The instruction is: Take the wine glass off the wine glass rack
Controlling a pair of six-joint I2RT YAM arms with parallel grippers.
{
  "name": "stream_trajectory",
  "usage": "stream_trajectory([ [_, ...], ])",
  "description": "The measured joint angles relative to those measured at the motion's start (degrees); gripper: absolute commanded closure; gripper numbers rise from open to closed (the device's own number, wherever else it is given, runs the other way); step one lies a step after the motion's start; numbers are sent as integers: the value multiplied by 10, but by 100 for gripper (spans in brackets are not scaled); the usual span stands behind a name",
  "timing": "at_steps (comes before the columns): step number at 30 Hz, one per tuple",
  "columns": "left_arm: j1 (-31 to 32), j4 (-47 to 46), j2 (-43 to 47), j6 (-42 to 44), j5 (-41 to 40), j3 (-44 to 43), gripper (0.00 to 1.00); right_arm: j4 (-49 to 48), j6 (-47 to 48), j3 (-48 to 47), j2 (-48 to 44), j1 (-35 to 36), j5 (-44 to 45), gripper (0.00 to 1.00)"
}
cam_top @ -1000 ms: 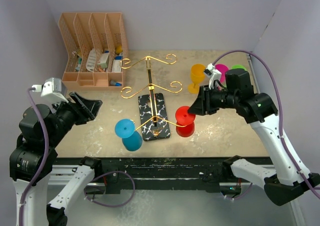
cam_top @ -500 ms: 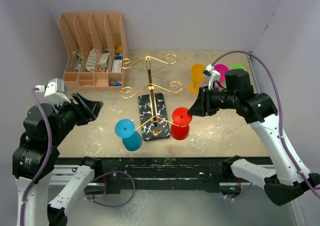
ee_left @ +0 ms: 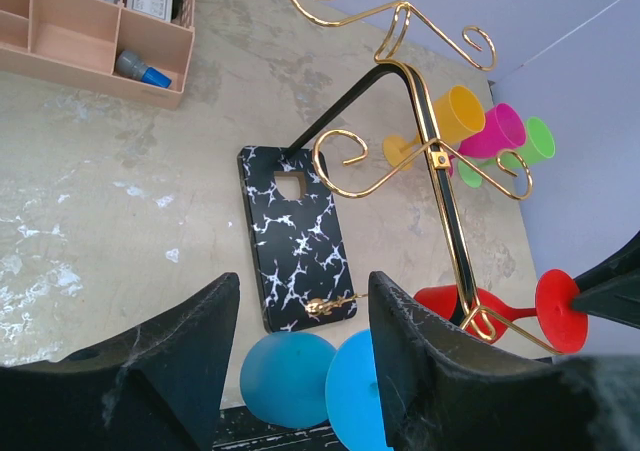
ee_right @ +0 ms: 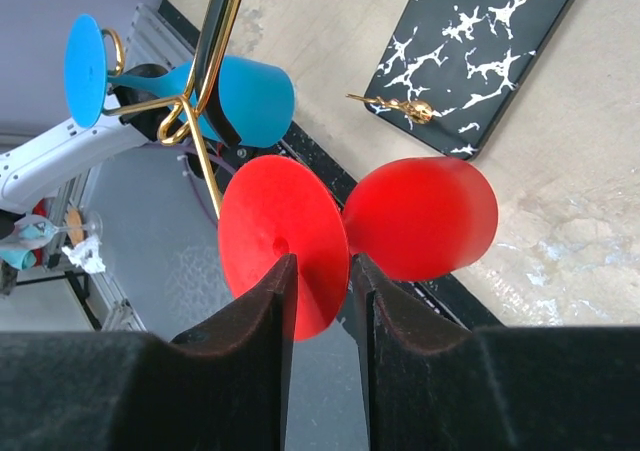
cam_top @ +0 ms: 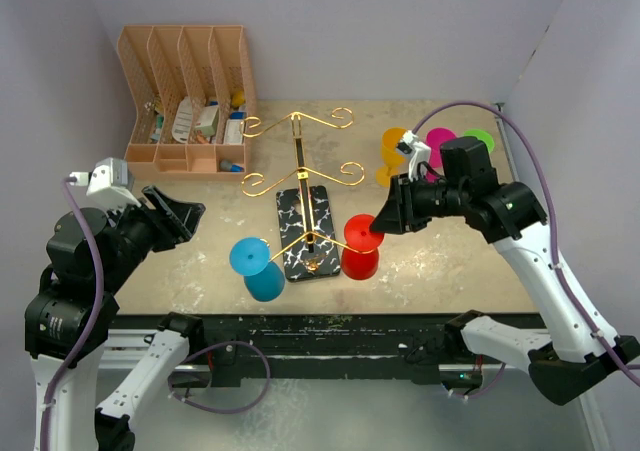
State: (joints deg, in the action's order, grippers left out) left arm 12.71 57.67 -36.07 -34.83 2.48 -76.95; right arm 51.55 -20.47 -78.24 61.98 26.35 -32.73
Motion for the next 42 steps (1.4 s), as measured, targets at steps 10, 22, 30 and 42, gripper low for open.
stream_trajectory([
  [10,0,3,3,0,-6,0,42,-23,-17,-15,13,10,4,100],
  [22,0,2,3,0,-6,0,42,-50,-55,-23,6,11,3,100],
  [30,0,0,3,0,-5,5,42,-64,-75,-13,2,11,-4,95],
  [42,0,-2,3,0,-4,13,42,-111,-84,9,11,12,-59,81],
])
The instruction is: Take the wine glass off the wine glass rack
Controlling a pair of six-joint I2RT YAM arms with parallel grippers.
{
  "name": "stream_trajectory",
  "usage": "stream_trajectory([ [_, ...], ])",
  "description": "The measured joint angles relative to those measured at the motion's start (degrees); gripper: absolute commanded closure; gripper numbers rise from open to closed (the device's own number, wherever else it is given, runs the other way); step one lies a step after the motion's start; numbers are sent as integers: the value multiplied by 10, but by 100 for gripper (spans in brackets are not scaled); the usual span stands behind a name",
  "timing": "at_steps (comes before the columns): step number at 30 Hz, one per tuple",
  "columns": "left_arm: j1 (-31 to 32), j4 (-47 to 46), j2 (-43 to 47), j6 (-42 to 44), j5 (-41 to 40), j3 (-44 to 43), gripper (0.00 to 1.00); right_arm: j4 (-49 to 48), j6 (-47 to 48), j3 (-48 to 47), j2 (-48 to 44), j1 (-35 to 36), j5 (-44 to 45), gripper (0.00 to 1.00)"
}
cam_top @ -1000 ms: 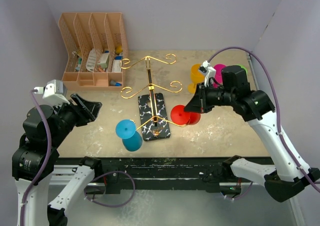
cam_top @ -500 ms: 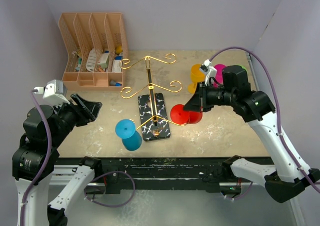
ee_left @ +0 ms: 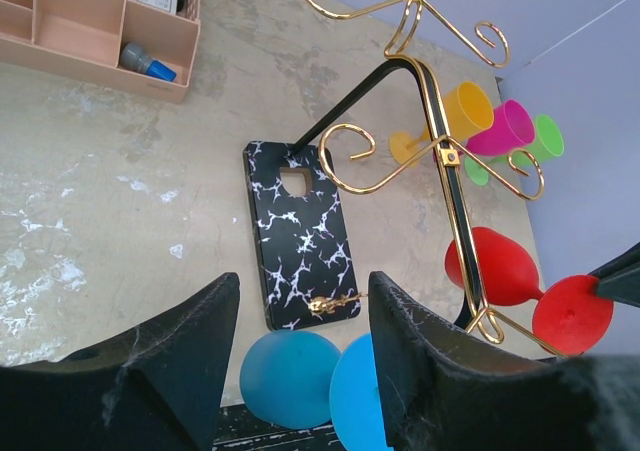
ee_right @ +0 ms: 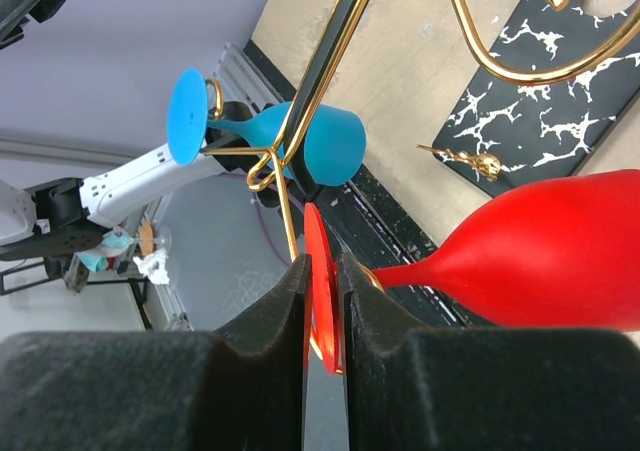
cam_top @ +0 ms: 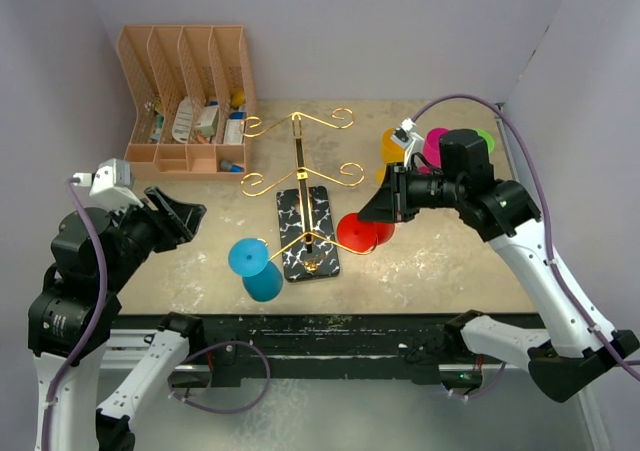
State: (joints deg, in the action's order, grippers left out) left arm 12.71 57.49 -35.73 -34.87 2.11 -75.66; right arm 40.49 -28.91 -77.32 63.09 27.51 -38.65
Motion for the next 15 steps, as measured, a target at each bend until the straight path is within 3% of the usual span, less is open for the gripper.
stream_trajectory([
  [12,0,0,0,0,0,6,42,15,24,0,7,7,-5,80],
  [15,0,0,0,0,0,6,42,29,35,0,7,8,-5,85],
])
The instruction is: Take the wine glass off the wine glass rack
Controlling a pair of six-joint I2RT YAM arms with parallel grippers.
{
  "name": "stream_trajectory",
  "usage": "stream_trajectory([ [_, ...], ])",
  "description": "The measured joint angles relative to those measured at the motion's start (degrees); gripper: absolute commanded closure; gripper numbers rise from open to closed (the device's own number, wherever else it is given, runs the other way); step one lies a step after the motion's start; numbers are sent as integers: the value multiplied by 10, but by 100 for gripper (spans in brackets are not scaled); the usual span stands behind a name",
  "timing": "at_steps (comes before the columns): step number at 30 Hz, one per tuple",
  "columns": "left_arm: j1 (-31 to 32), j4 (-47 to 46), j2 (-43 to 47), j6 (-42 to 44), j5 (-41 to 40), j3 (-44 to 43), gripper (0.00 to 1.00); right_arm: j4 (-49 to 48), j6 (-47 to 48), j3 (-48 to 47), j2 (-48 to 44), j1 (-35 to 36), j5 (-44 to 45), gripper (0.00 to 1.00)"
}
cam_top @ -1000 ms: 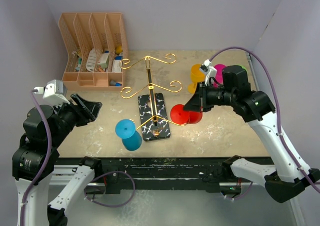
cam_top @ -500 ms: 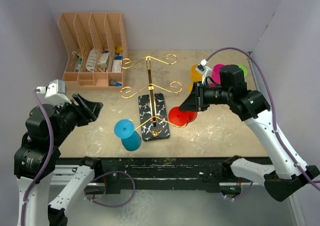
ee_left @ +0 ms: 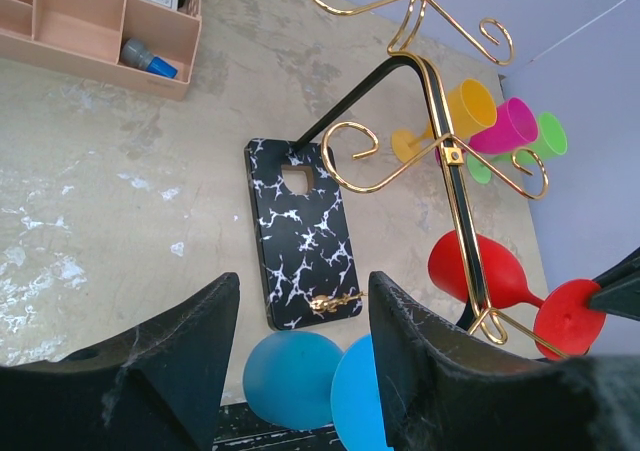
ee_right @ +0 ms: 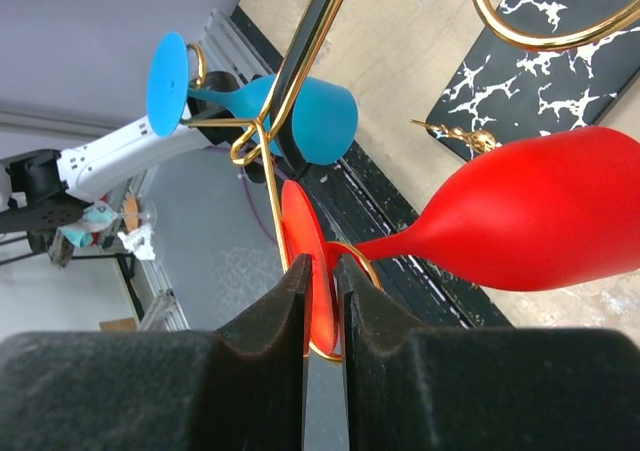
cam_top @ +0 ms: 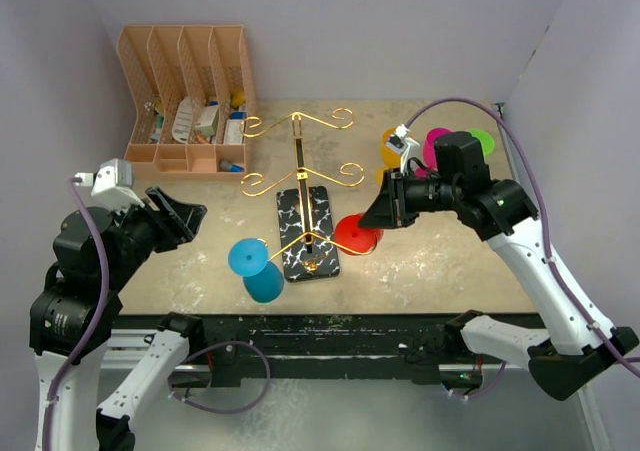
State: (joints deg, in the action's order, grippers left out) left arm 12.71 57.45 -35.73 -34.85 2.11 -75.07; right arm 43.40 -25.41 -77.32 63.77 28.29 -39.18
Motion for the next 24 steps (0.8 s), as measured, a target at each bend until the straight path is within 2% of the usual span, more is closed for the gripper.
stream_trajectory([
  [2,0,0,0,0,0,0,42,6,7,0,0,2,0,98],
  [3,0,0,0,0,0,0,42,9,10,0,1,3,0,100],
  [11,0,0,0,0,0,0,42,9,7,0,3,7,-1,100],
  [24,0,0,0,0,1,0,42,-36,-128,38,-58,9,90,100],
])
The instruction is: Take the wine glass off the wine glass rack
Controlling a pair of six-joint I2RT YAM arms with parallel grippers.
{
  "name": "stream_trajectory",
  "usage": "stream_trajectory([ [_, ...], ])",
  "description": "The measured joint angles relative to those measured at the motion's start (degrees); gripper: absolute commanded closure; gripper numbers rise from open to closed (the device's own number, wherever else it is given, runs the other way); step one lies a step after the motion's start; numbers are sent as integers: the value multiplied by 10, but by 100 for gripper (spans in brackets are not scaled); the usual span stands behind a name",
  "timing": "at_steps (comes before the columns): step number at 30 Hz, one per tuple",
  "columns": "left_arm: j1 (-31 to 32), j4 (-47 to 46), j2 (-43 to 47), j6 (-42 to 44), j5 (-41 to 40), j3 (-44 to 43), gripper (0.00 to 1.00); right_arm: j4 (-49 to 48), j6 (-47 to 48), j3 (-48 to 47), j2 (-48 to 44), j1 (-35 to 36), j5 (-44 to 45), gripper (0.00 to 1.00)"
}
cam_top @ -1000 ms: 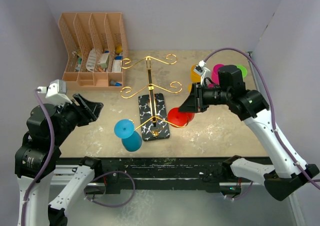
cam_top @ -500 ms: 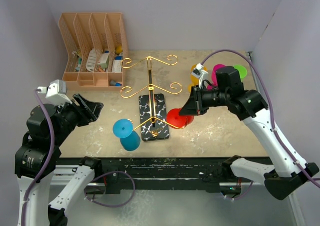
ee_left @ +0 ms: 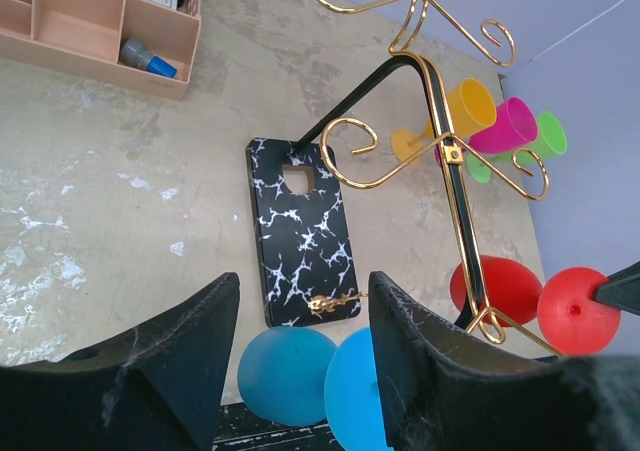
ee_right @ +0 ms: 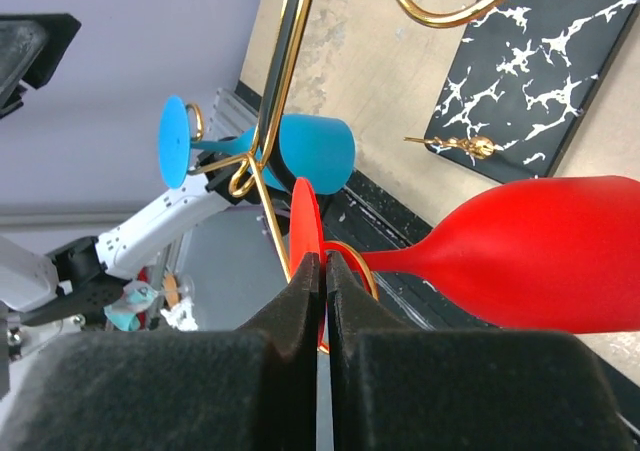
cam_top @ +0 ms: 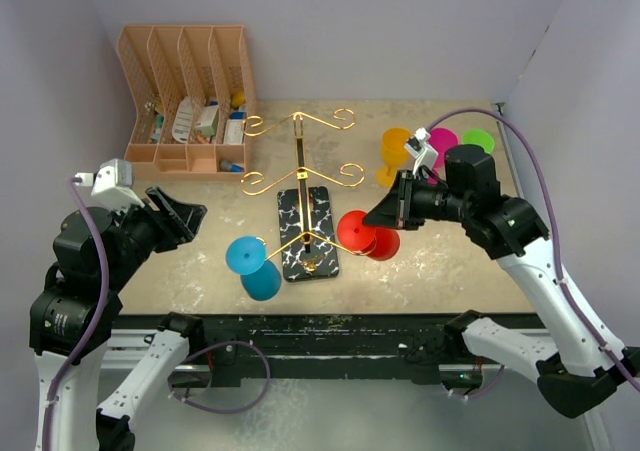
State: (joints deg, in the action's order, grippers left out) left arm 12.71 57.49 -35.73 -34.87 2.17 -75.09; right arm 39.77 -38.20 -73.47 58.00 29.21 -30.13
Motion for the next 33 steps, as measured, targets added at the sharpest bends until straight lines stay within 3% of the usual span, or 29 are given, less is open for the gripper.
stream_trajectory([
  [12,0,0,0,0,2,0,42,-38,-76,39,-44,0,35,100],
  [33,0,0,0,-5,6,0,42,-44,-100,63,-106,0,49,100],
])
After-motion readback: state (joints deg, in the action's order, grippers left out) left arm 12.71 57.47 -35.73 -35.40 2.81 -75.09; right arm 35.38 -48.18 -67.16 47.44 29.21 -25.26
